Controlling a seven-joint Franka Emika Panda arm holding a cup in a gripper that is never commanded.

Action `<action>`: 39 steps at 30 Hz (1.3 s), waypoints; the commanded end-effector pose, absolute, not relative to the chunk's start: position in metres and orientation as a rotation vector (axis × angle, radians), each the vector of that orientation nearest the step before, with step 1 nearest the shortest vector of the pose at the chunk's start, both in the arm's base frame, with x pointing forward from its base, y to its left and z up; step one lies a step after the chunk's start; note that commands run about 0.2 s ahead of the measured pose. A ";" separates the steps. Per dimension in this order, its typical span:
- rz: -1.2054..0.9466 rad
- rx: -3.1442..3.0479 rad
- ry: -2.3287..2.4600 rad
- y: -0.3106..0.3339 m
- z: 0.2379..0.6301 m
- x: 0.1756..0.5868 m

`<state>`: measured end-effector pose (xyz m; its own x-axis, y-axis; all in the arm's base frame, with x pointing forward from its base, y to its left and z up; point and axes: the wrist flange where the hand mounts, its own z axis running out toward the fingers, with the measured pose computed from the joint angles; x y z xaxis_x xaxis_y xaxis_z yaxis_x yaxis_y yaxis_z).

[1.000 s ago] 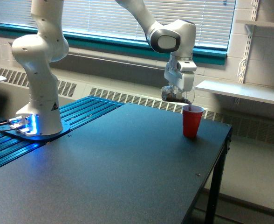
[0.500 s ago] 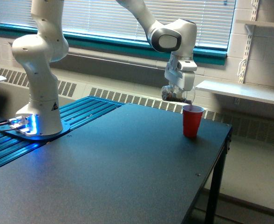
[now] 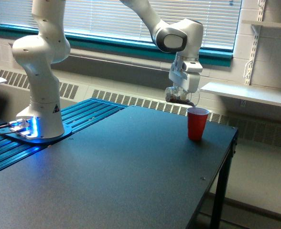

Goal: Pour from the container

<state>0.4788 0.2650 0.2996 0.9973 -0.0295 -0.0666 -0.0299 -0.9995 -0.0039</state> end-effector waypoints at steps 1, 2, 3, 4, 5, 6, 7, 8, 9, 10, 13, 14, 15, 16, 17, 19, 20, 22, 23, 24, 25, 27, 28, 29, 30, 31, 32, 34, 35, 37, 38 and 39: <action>0.123 -3.137 0.035 0.268 0.307 0.484; 0.132 -3.136 0.033 0.268 0.307 0.484; 0.140 -3.137 0.031 0.268 0.308 0.485; 0.146 -3.139 0.027 0.269 0.309 0.486; 0.149 -3.140 0.026 0.270 0.309 0.486; 0.153 -3.139 0.024 0.270 0.309 0.487; 0.157 -3.141 0.020 0.270 0.309 0.488; 0.161 -3.144 0.017 0.271 0.310 0.488; 0.163 -3.145 0.015 0.272 0.310 0.488; 0.167 -3.145 0.011 0.272 0.310 0.489; 0.176 -3.150 0.004 0.273 0.311 0.490; 0.178 -3.150 0.001 0.273 0.311 0.491; 0.184 -3.152 -0.002 0.273 0.311 0.491; 0.192 -3.157 -0.004 0.274 0.311 0.491; 0.197 -3.159 -0.005 0.274 0.312 0.491; 0.209 -3.165 -0.011 0.275 0.313 0.492; 0.216 -3.168 -0.015 0.276 0.313 0.493; 0.223 -3.172 -0.022 0.276 0.313 0.494; 0.230 -3.174 -0.024 0.277 0.313 0.494; 0.233 -3.175 -0.023 0.277 0.314 0.495; 0.233 -3.175 -0.023 0.278 0.314 0.495; 0.238 -3.179 -0.024 0.279 0.314 0.496; 0.239 -3.180 -0.027 0.279 0.314 0.496; 0.239 -3.178 -0.028 0.280 0.314 0.497; 0.240 -3.176 -0.027 0.280 0.314 0.497; 0.241 -3.179 -0.029 0.280 0.314 0.497; 0.242 -3.182 -0.030 0.281 0.314 0.497; 0.252 -3.183 -0.030 0.281 0.314 0.498; 0.256 -3.187 -0.032 0.282 0.314 0.498; 0.264 -3.193 -0.032 0.283 0.315 0.498; 0.269 -3.194 -0.034 0.283 0.315 0.499; 0.271 -3.197 -0.035 0.283 0.315 0.499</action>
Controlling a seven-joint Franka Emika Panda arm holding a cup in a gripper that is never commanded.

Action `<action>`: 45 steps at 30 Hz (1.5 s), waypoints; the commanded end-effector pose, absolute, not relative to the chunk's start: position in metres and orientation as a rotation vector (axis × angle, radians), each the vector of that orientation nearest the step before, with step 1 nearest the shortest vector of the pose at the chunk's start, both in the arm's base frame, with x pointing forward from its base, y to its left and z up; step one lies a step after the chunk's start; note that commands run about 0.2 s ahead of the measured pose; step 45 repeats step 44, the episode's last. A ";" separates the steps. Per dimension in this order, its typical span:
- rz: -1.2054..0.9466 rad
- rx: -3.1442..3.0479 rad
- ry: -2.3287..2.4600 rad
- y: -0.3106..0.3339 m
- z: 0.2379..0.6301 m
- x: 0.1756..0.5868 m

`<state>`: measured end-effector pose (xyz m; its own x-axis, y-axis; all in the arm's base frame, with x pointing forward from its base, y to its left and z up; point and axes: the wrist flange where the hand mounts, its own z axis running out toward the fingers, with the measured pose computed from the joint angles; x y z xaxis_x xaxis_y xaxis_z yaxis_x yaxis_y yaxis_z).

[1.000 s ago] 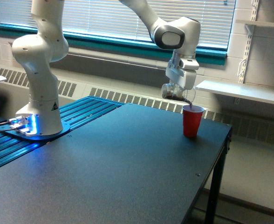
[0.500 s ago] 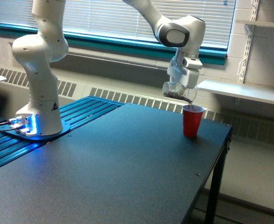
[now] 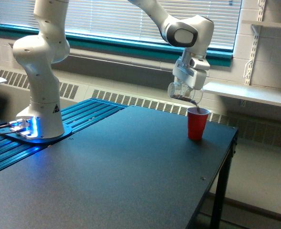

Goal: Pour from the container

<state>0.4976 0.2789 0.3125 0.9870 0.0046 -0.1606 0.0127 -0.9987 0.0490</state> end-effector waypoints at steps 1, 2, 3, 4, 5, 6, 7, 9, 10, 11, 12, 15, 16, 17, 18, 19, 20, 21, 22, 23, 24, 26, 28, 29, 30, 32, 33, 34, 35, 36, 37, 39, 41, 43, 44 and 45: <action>-0.261 3.061 0.033 0.284 0.315 0.500; -0.263 3.060 0.032 0.284 0.315 0.500; -0.265 3.059 0.031 0.284 0.315 0.500; -0.268 3.058 0.031 0.285 0.314 0.500; -0.271 3.055 0.030 0.285 0.314 0.501; -0.272 3.053 0.030 0.285 0.314 0.501; -0.275 3.052 0.030 0.286 0.315 0.501; -0.281 3.051 0.027 0.287 0.315 0.502; -0.283 3.050 0.026 0.287 0.315 0.503; -0.285 3.048 0.025 0.288 0.315 0.503; -0.286 3.047 0.023 0.289 0.315 0.503; -0.291 3.041 0.021 0.290 0.316 0.504; -0.294 3.037 0.018 0.292 0.316 0.504; -0.297 3.036 0.017 0.292 0.316 0.505; -0.299 3.035 0.016 0.292 0.316 0.505; -0.302 3.029 0.015 0.293 0.317 0.505; -0.306 3.024 0.012 0.294 0.317 0.505; -0.309 3.025 0.010 0.294 0.317 0.506; -0.312 3.022 0.009 0.295 0.317 0.507; -0.316 3.018 0.006 0.295 0.317 0.507; -0.320 3.017 0.003 0.295 0.317 0.508; -0.325 3.021 0.004 0.295 0.317 0.510; -0.329 3.019 -0.001 0.296 0.317 0.510; -0.331 3.021 -0.002 0.296 0.317 0.511; -0.334 3.023 -0.005 0.296 0.318 0.511; -0.343 3.023 -0.007 0.295 0.318 0.512; -0.347 3.024 -0.005 0.295 0.318 0.513; -0.350 3.025 -0.005 0.295 0.318 0.513; -0.351 3.025 -0.004 0.295 0.319 0.513; -0.352 3.024 -0.004 0.294 0.319 0.514; -0.353 3.026 -0.004 0.294 0.319 0.514; -0.365 3.037 -0.009 0.292 0.320 0.516; -0.361 3.050 -0.013 0.291 0.321 0.517; -0.378 3.066 -0.023 0.288 0.322 0.518; -0.383 3.070 -0.025 0.287 0.322 0.518; -0.383 3.070 -0.025 0.287 0.322 0.518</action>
